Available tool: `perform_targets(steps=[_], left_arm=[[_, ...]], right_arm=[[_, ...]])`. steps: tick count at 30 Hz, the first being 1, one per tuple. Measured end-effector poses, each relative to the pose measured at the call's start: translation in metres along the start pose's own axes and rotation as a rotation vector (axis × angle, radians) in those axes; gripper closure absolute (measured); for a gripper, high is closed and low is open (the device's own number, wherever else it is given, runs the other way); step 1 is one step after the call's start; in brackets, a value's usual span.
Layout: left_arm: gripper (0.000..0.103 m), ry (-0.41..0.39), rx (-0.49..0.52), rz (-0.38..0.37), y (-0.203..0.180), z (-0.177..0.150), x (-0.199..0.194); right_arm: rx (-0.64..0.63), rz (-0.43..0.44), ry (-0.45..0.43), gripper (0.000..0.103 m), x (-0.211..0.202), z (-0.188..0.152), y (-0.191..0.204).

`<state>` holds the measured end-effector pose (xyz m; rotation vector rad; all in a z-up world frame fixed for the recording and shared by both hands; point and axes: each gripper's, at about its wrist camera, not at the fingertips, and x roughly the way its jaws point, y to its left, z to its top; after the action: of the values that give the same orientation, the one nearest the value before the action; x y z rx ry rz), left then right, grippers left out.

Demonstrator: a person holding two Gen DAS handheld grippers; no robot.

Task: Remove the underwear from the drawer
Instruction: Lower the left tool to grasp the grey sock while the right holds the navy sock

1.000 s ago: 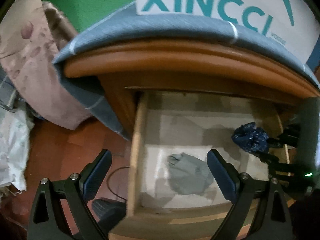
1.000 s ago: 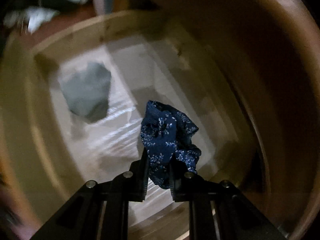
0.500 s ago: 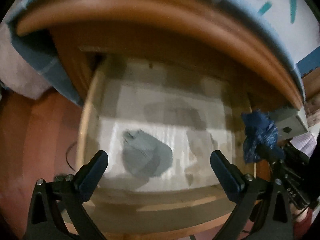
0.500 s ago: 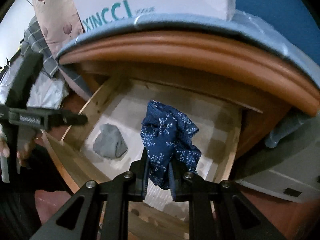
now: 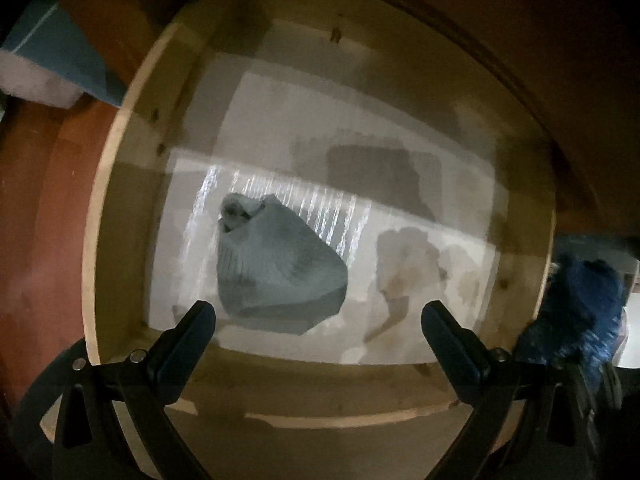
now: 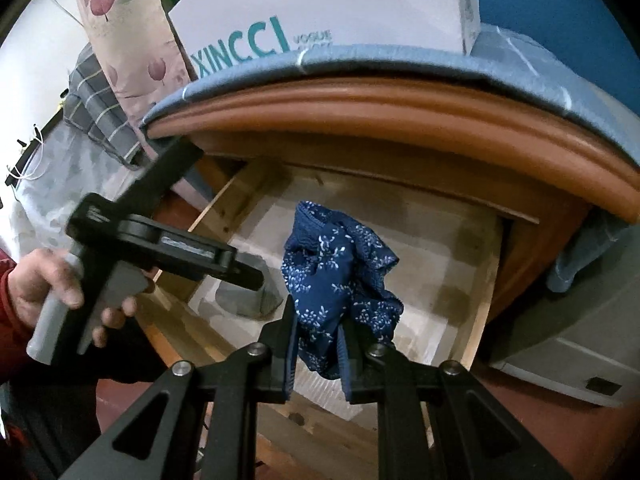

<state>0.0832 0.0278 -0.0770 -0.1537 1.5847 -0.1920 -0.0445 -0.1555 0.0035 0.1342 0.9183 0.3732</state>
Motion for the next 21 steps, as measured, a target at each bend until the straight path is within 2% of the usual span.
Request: perform_targets(steps=[4,9,12,17,21], left_arm=[[0.001,0.047,-0.019,0.022,-0.001,0.009,0.016],[0.002,0.115,-0.039,0.084,0.004,0.017,0.036],[0.005,0.134,-0.038,0.059,0.004,0.019,0.039],[0.009,0.183,-0.068,0.081,0.007,0.025,0.048],[0.033,0.209,-0.052,0.143,0.006,0.025,0.056]], right_arm=[[0.021,0.0,-0.017,0.087,-0.007,0.002,-0.004],[0.033,-0.005,-0.022,0.087,-0.01,0.002,-0.008],[0.027,-0.005,-0.025,0.087,-0.011,0.004,-0.006],[0.018,-0.008,-0.026,0.087,-0.011,0.004,-0.005],[0.023,-0.015,-0.036,0.087,-0.014,0.005,-0.006]])
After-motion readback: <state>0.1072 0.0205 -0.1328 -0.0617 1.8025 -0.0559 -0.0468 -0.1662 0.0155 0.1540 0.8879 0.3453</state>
